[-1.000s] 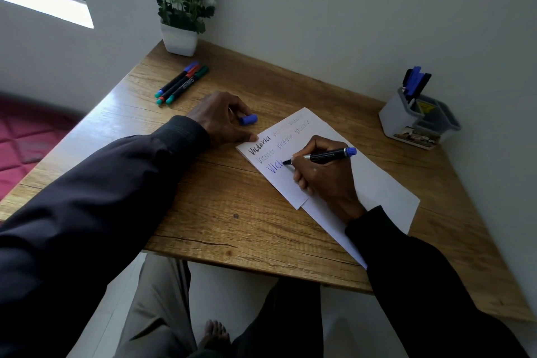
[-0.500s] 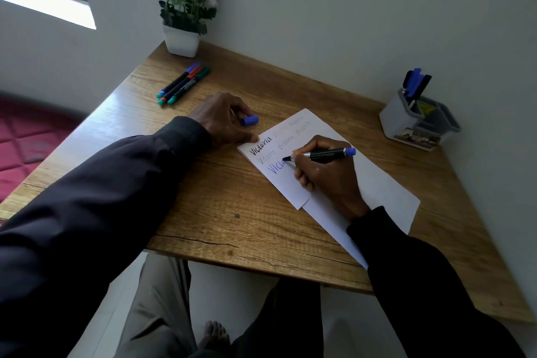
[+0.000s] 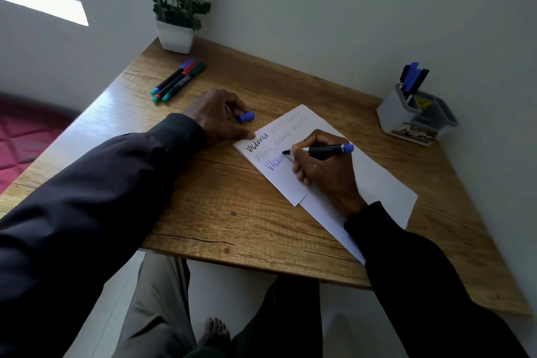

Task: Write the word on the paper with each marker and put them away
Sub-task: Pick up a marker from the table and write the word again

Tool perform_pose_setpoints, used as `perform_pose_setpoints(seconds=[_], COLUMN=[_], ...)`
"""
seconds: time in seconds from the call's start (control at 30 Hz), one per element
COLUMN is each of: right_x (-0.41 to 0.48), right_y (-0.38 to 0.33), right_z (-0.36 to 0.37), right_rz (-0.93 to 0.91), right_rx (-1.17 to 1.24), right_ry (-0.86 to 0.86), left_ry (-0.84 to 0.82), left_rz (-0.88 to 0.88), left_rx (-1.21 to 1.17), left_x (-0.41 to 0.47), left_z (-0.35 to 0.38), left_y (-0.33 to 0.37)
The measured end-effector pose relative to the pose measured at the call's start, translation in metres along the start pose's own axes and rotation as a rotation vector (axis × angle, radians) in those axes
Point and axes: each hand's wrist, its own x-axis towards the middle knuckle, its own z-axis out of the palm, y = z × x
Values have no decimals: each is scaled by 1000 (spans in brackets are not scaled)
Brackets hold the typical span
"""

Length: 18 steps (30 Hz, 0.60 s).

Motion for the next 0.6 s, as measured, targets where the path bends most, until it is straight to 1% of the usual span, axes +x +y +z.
perform_pose_setpoints(seconds=[0.27,0.4,0.6], right_x=[2,1,2], right_y=[0,0,3], right_z=[-1,0,0], right_rz=[61,18,50], right_rx=[-31,-23,-33], right_ry=[28,11,54], left_ry=[-12,-1,-13], left_rz=[4,4,4], left_rx=[-7,9,-5], left_x=[-1,-1,0], left_z=[-1,-2,-1], left_y=[1,1,1])
